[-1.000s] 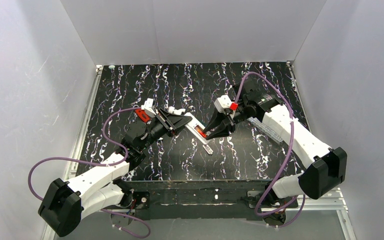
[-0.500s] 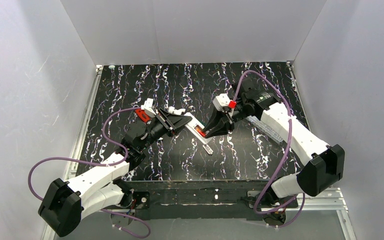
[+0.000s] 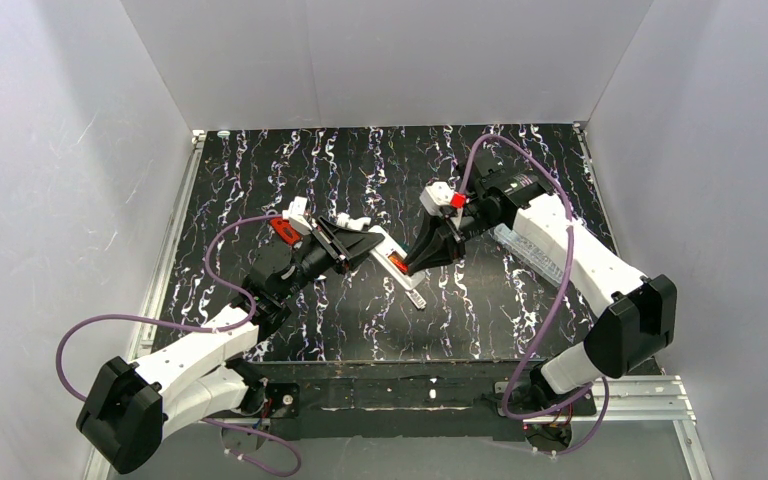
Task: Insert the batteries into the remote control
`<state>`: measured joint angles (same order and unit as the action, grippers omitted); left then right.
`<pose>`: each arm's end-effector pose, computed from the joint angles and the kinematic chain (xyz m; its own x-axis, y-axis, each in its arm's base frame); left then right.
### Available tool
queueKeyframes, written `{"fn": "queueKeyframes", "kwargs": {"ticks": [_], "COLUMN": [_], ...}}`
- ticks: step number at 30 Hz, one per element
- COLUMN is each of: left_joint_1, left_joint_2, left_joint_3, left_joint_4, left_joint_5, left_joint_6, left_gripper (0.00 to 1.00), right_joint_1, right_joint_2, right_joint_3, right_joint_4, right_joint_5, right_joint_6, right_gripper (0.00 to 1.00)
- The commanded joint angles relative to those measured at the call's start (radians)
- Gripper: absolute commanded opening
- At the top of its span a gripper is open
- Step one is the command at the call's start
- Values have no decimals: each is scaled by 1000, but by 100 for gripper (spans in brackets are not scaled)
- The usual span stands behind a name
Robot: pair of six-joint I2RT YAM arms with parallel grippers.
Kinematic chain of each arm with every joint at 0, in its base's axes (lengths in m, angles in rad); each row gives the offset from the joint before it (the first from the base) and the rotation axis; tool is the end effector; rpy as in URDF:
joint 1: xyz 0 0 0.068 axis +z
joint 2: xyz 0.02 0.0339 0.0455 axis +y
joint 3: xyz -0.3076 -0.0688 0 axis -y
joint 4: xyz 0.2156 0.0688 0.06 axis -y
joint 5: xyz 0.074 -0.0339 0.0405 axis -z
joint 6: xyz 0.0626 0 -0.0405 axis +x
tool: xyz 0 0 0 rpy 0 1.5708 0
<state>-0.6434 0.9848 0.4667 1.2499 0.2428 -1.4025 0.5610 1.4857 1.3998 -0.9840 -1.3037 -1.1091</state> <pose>0.1247 -0.1123 0.4052 -0.6256 -0.7270 -0.2830 0.6486 -0.2831 -0.7066 0.1857 0.1880 0.3819 0.1460 -0.1873 -0.9714 -0.9022 -0.4280 -0.0530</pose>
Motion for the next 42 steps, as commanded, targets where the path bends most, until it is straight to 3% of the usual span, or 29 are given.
{"fn": "queueKeyframes", "kwargs": {"ticks": [1, 17, 26, 42], "left_joint_1": [-6, -6, -6, -6], "left_joint_2": [-29, -26, -42, -80], "left_joint_3": [55, 74, 76, 52], "left_joint_4": [108, 90, 44, 0], "left_joint_5": [33, 39, 31, -16], "left_joint_6": [-3, -12, 0, 29], "left_gripper": [0, 0, 0, 0], "right_joint_1": [20, 50, 61, 109], "right_joint_2": [26, 44, 87, 97], "right_joint_3": [57, 84, 144, 154], "right_joint_4": [-55, -99, -90, -45], "right_joint_5": [2, 72, 112, 244], "right_joint_6": [-58, -64, 15, 126], "right_gripper": [22, 13, 1, 1]}}
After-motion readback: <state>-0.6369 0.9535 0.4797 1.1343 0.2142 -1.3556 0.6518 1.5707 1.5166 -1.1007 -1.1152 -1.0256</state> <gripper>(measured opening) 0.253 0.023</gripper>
